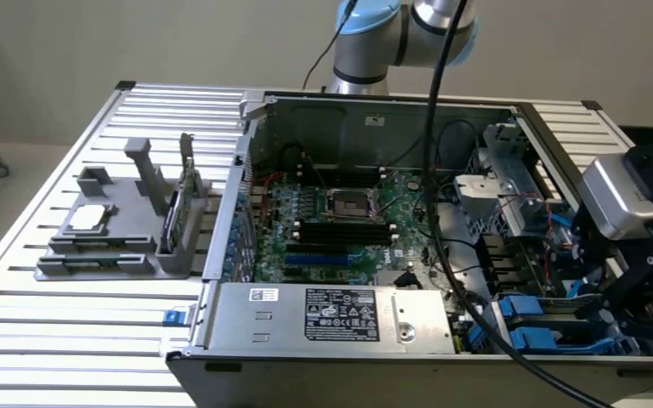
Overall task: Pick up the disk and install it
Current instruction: 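Insert the first disk wire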
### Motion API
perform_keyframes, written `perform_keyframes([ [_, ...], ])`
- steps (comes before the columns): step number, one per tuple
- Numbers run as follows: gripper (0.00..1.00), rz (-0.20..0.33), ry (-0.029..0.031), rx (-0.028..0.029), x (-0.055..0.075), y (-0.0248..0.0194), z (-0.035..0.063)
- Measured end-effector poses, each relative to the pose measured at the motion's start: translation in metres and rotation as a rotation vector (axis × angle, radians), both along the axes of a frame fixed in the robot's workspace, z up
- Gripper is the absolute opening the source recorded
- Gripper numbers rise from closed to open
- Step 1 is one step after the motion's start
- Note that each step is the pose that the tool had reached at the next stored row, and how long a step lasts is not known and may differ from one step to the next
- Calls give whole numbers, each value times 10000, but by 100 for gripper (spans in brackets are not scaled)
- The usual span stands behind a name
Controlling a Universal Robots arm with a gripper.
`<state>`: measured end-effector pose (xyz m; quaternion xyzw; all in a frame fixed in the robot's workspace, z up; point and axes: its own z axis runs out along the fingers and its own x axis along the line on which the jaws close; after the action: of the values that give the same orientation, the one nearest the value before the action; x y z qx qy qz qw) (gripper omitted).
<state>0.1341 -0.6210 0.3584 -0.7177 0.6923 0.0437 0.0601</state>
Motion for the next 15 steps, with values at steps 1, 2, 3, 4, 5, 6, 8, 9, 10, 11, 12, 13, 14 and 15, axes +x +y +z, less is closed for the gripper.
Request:
perform_keyframes([
  [1,43,-140,1,1,0,0,0],
  [2,43,-279,1,-1,0,0,1],
  [3,43,-417,2,1,0,0,0],
  [4,43,-558,2,0,0,0,0],
  [5,43,-711,2,0,0,0,1],
  [6,43,-854,2,0,0,0,2],
  [8,43,-1143,2,0,0,0,8],
  [9,43,-1303,2,-1,0,0,13],
  [10,43,-1449,2,-1,0,0,19],
  [11,43,-1592,2,-1,0,0,27],
  [12,43,-1731,2,0,0,0,35],
  [13,43,-1873,3,0,0,0,44],
  [14,43,-2013,2,0,0,0,52],
  [15,43,-2158,3,0,0,0,61],
])
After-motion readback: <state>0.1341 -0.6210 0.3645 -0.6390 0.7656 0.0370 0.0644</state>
